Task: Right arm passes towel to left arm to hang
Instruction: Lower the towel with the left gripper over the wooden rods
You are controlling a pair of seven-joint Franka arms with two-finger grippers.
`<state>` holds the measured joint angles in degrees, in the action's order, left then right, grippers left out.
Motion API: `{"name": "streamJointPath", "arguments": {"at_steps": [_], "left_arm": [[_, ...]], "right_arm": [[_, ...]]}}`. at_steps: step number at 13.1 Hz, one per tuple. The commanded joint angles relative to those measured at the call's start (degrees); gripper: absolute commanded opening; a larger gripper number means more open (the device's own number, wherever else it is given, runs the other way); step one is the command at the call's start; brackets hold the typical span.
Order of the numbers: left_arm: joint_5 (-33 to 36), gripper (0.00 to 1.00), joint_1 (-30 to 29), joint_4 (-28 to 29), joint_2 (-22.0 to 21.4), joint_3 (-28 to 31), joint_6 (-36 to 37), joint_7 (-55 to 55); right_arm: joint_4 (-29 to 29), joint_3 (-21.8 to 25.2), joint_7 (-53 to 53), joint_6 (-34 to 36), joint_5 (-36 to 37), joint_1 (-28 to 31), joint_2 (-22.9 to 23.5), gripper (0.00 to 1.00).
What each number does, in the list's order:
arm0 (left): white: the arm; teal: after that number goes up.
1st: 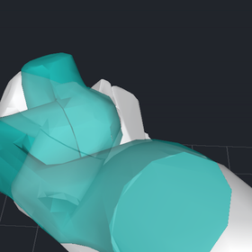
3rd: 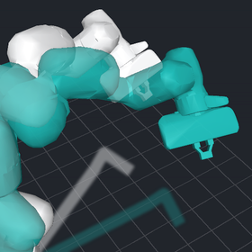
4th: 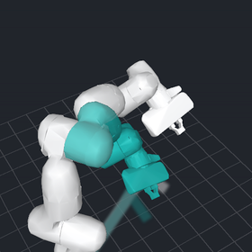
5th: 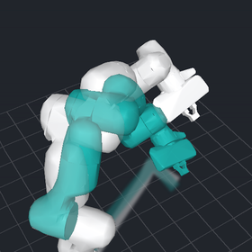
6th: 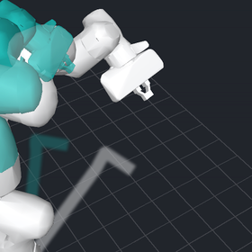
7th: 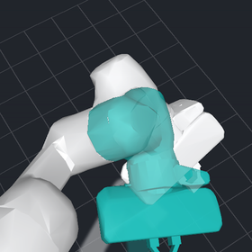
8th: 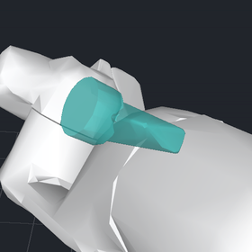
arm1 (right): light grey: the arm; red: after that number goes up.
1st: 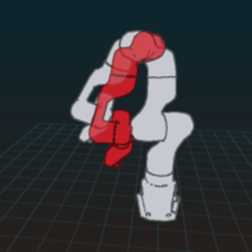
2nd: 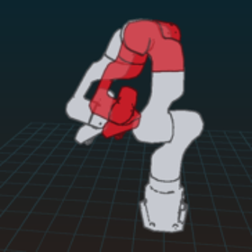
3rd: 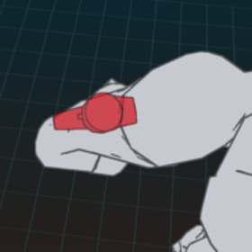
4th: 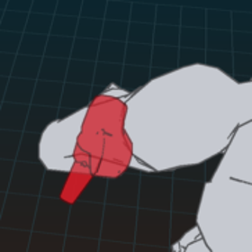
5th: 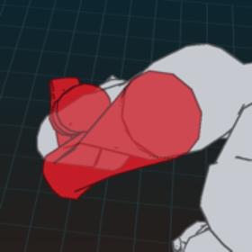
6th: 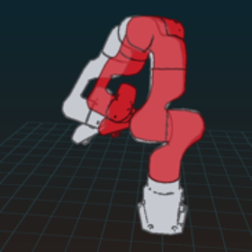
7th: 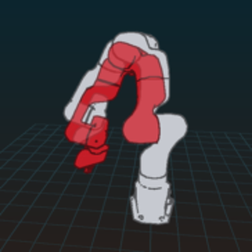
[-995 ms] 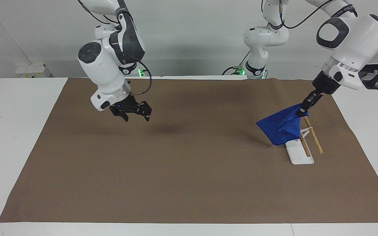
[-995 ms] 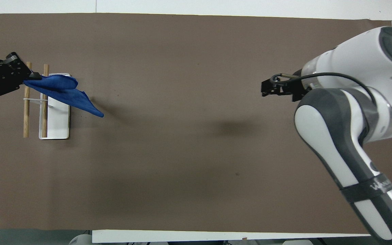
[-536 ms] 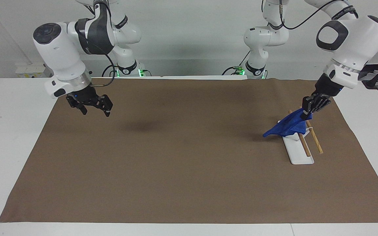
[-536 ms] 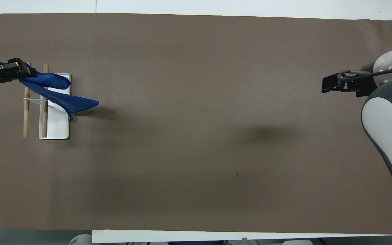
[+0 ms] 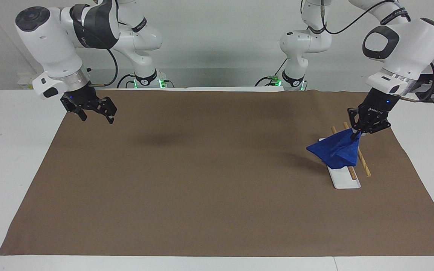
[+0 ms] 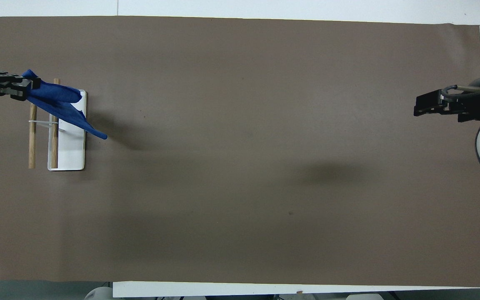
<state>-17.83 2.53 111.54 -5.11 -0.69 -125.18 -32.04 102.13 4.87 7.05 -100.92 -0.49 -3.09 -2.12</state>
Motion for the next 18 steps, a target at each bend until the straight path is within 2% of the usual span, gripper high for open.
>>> {"name": "streamJointPath", "arguments": {"at_steps": [1, 6, 13, 18], "left_arm": [[1.22, 0.01, 0.98, 0.08, 0.10, -0.63, -1.56, -1.62], [1.93, 0.00, 1.96, 0.34, 0.02, -0.63, -2.08, -12.40], [1.66, 0.00, -6.82, 0.79, 1.69, -0.37, -0.86, -29.73], [1.22, 0.00, -10.35, 0.61, 2.04, 0.07, -0.32, -33.61]], "right_arm": [[-0.35, 2.06, -1.52, 1.94, 1.02, 0.02, 0.01, 1.00], [-0.44, 2.69, -4.42, 3.09, 1.02, 0.02, 0.01, 1.00], [-0.44, 2.60, -4.59, 3.88, 0.93, -0.33, -0.42, 1.00], [-0.53, 2.25, -4.42, 3.80, 0.93, -0.42, -1.13, 1.00]]}}
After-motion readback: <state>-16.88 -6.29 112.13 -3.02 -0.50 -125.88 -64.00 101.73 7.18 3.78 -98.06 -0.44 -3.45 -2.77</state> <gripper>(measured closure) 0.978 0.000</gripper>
